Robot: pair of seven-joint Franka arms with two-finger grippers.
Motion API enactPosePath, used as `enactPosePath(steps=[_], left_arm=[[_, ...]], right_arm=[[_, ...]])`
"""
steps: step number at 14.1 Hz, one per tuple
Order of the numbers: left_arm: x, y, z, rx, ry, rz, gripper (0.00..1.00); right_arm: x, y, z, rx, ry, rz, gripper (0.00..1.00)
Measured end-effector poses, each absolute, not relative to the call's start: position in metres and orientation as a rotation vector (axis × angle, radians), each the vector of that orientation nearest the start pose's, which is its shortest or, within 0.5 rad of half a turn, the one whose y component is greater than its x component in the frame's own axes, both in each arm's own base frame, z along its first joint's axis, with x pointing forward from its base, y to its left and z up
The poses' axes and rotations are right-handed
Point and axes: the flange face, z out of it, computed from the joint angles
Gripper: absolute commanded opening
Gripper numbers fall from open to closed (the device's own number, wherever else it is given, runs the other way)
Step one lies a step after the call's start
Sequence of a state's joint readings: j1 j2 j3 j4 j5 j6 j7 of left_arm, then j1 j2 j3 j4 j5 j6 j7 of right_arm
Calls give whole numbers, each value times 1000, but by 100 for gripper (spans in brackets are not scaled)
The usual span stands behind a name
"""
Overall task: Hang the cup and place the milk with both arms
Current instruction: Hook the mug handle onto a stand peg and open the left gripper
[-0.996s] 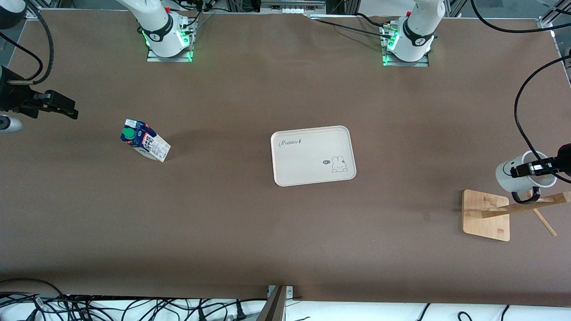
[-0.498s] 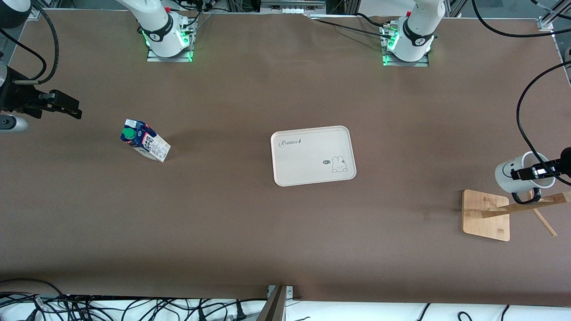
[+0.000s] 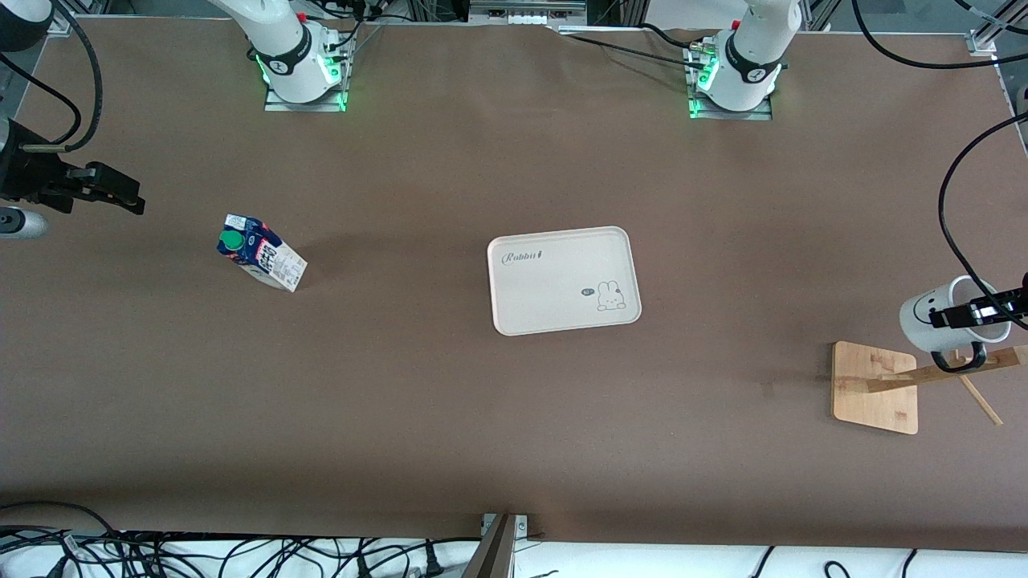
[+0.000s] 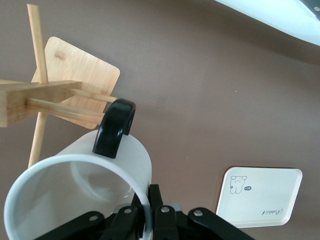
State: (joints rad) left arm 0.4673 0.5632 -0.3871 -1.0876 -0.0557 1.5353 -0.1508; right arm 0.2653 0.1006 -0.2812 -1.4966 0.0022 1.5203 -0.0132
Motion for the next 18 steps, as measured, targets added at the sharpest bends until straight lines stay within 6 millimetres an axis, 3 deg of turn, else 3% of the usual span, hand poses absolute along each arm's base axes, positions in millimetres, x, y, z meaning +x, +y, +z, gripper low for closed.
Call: enactPosePath(steps=[3, 4, 5, 6, 10, 12, 14, 18], left_arm=[[689, 143, 493, -3367, -516, 177, 0], [690, 148, 492, -3368, -528, 173, 19], [689, 152, 491, -3367, -537, 177, 70], [688, 155, 491, -3370, -521, 179, 100], [688, 153, 495, -3390, -409, 154, 100], [685, 140, 503, -3382, -330, 178, 100], [680, 103, 516, -3334, -159, 246, 100], [673, 1, 547, -3206, 111, 245, 100]], right_arm=[[578, -4, 600, -3164, 14, 116, 100], [578, -5, 600, -3164, 15, 116, 100], [578, -5, 600, -3164, 16, 116, 100], [578, -5, 600, -3164, 16, 116, 100], [578, -6, 600, -3164, 5, 116, 100], [578, -13, 600, -3158, 3, 117, 100], [579, -20, 599, -3146, 1, 120, 100], [579, -27, 599, -3133, 6, 119, 100]])
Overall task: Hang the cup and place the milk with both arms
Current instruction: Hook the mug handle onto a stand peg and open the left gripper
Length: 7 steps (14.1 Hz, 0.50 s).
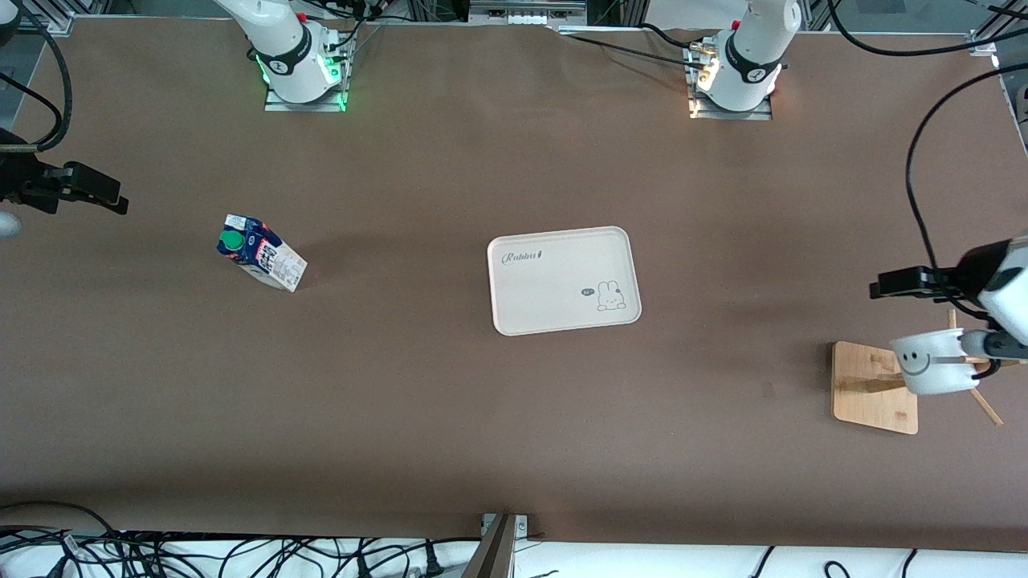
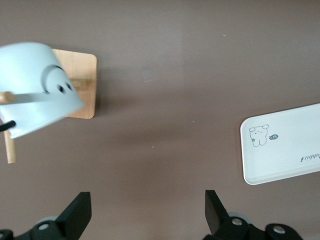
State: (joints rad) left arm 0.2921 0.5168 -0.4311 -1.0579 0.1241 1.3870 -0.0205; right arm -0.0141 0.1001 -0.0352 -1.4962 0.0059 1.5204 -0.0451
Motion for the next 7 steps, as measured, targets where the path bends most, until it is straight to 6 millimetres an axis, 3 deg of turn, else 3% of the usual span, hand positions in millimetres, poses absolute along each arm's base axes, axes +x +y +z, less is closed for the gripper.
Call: enactPosePath(steps=[5, 7], left_arm=[[664, -57, 541, -3107, 272, 207, 100], [652, -71, 544, -3084, 322, 209, 100]], right_arm=[[579, -27, 599, -3132, -15, 118, 100], [579, -28, 598, -3131, -43, 119, 100]])
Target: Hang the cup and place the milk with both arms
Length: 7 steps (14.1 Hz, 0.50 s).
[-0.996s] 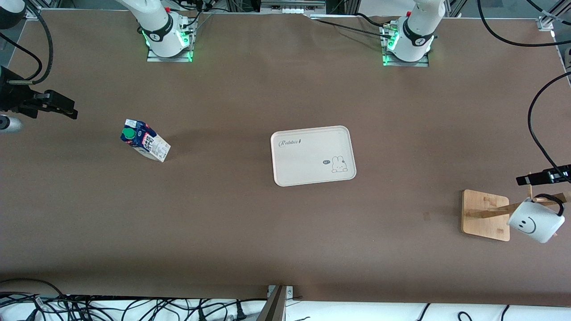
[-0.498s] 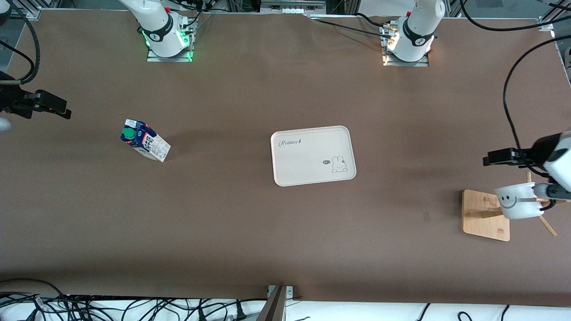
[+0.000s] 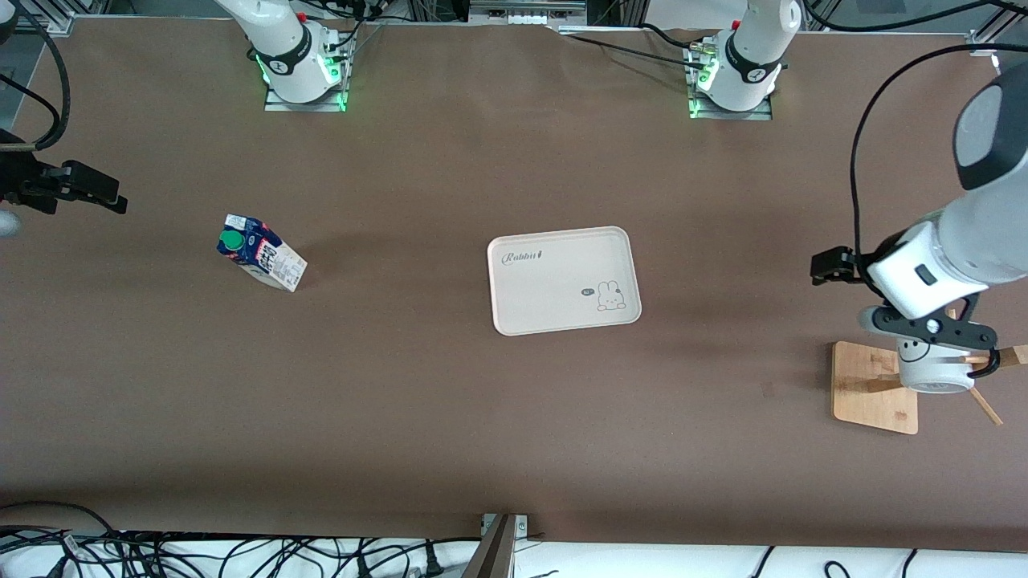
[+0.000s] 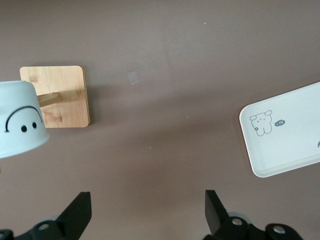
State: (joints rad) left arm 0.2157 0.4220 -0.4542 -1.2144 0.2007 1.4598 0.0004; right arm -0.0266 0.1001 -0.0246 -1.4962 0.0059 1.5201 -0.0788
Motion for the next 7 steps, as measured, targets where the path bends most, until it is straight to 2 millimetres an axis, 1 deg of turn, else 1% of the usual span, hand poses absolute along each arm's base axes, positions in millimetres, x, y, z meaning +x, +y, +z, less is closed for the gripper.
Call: enactPosePath(steps=[1, 2, 3, 4, 6, 7], left_arm=[[649, -70, 548, -3073, 361, 196, 100], [647, -62, 553, -3060, 392, 173, 100], [646, -47, 559, -3055, 391, 139, 100], [642, -31, 565, -3083, 344, 103, 100], [627, 9, 575, -3178, 187, 37, 100], [618, 28, 578, -3197, 119, -1, 100]], right_arm=[[579, -29, 598, -3130, -52, 119, 100], [578, -29, 598, -3130, -55, 119, 100], [578, -29, 598, -3130, -57, 119, 100], [579, -28, 598, -3130, -60, 119, 100], [579, -26, 598, -3130, -65, 119, 100], [579, -26, 599, -3129, -66, 119, 100]])
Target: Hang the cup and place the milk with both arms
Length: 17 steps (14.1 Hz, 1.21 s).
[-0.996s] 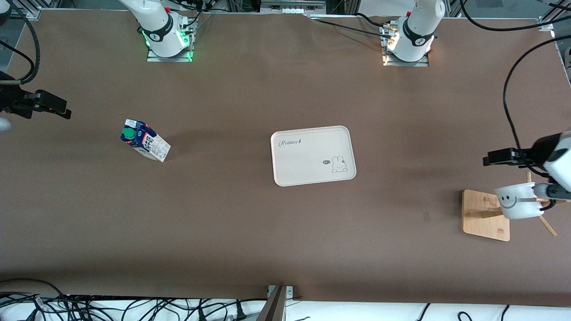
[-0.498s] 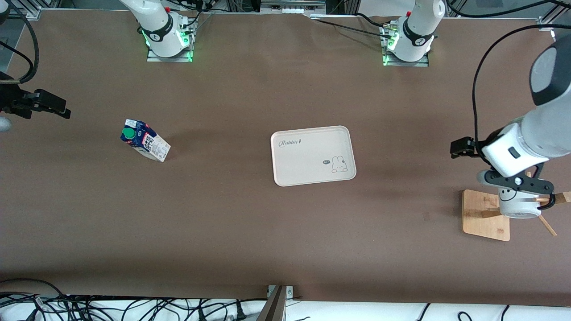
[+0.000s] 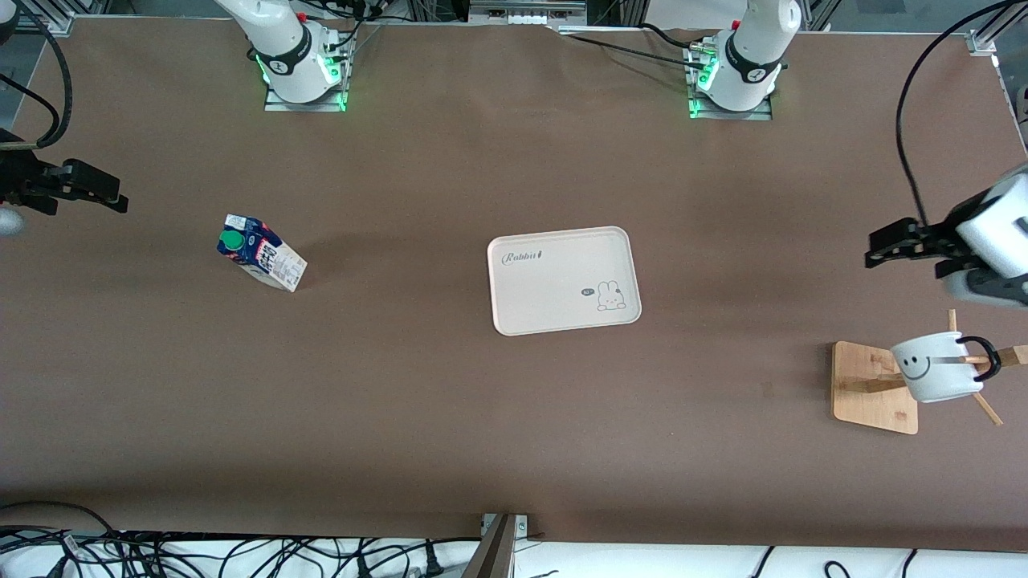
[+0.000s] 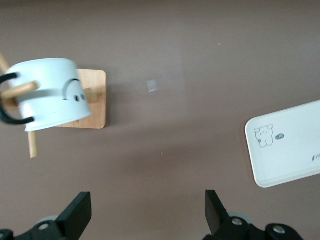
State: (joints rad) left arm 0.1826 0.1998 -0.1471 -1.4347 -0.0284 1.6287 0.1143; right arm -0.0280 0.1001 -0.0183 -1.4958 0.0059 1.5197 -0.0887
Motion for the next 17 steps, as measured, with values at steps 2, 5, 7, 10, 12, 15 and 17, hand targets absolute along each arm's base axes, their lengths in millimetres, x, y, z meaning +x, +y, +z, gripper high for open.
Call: enactPosePath(steps=[2, 5, 7, 10, 12, 15, 17], left_arm=[[604, 39, 582, -3191, 71, -75, 100], [590, 23, 585, -3164, 65, -95, 100], [583, 17, 582, -3157, 42, -91, 100], [578, 24, 578, -3152, 65, -82, 100], [577, 24, 574, -3150, 112, -71, 100], [577, 25, 571, -3149, 132, -62, 100], [576, 26, 571, -3148, 139, -63, 100]], right_arm=[[579, -26, 599, -3129, -67, 118, 100], [579, -25, 599, -3129, -67, 118, 100], [579, -26, 599, -3129, -67, 118, 100], [579, -26, 599, -3129, -68, 118, 100], [579, -26, 599, -3129, -69, 118, 100], [579, -26, 599, -3129, -69, 118, 100], [579, -27, 599, -3129, -68, 118, 100]])
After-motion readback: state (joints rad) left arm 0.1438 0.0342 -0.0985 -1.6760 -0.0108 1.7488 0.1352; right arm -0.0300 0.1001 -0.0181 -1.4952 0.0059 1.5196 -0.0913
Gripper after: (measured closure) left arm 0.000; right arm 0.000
